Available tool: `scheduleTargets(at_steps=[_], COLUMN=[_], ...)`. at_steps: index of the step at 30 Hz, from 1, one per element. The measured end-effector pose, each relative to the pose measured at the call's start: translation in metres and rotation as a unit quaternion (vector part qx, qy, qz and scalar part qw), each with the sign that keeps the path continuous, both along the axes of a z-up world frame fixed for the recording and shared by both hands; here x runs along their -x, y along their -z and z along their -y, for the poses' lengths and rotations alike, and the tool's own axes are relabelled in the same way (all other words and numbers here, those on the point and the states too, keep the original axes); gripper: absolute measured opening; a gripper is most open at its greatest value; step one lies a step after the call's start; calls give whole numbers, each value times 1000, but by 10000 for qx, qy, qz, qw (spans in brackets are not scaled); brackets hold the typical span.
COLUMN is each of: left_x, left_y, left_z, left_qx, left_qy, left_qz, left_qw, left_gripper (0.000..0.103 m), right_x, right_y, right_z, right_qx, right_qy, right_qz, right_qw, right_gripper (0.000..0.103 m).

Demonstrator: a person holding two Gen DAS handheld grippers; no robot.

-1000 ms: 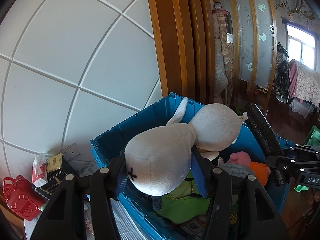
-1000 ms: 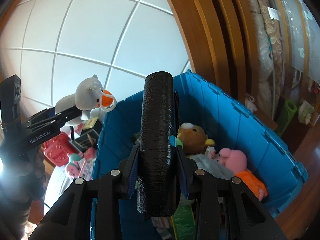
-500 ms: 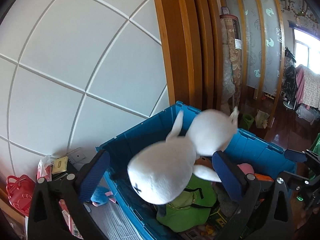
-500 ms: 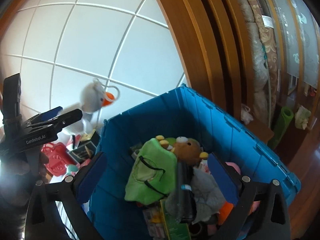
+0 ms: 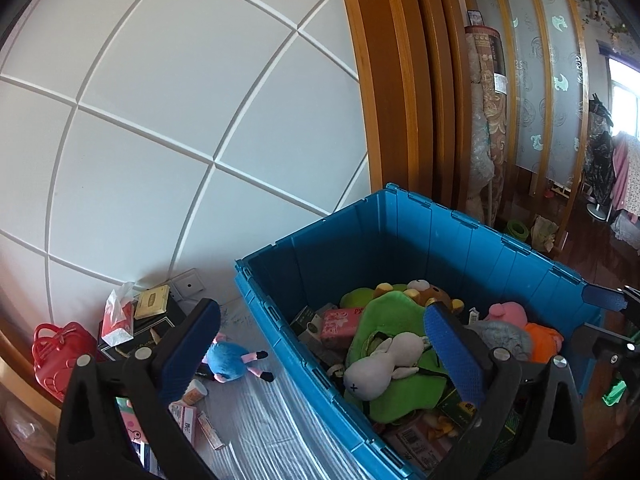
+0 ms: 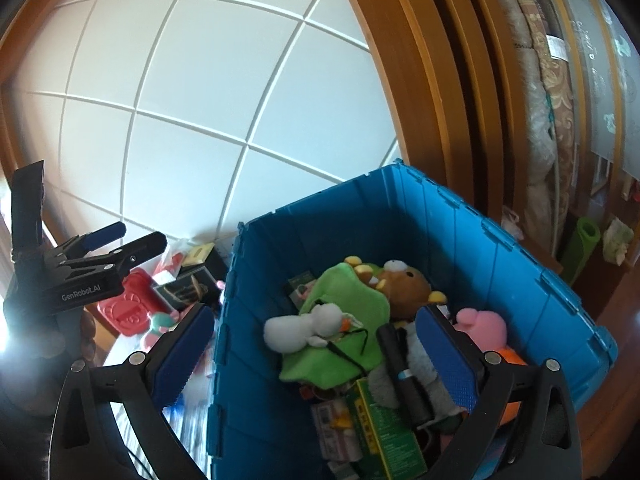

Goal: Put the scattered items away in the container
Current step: 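Open both grippers to drop the goose and black roll into the crate, then move both tools back over the bed toward the remaining items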

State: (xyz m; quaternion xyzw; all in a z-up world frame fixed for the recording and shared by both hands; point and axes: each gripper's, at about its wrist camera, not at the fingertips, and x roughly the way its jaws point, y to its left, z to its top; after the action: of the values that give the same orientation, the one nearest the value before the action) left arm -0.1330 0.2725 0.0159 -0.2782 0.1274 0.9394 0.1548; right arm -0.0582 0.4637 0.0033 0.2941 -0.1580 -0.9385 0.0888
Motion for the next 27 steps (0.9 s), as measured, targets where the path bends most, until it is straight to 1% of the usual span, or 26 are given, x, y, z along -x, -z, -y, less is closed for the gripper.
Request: scheduleTargets(at_steps=[5, 16, 27], left_x=[-14, -34, -46], left_y=[9, 23, 45], left_z=[33, 134, 229], left_qx=[-56, -212, -312], left_qy=[-205, -822, -1070], left_qz=[101, 219, 387], left_qw=[9997, 9961, 9930], left_gripper=[103, 103, 103], right_x=[-5, -7, -5], right_y=[-2, -5, 0], right_z=[28, 105, 191], right_qx=[-97, -272, -416], right_qy=[-212, -660, -866], right_qz=[38, 54, 206], right_qw=[9997, 9974, 9952], right_gripper=[102, 102, 102])
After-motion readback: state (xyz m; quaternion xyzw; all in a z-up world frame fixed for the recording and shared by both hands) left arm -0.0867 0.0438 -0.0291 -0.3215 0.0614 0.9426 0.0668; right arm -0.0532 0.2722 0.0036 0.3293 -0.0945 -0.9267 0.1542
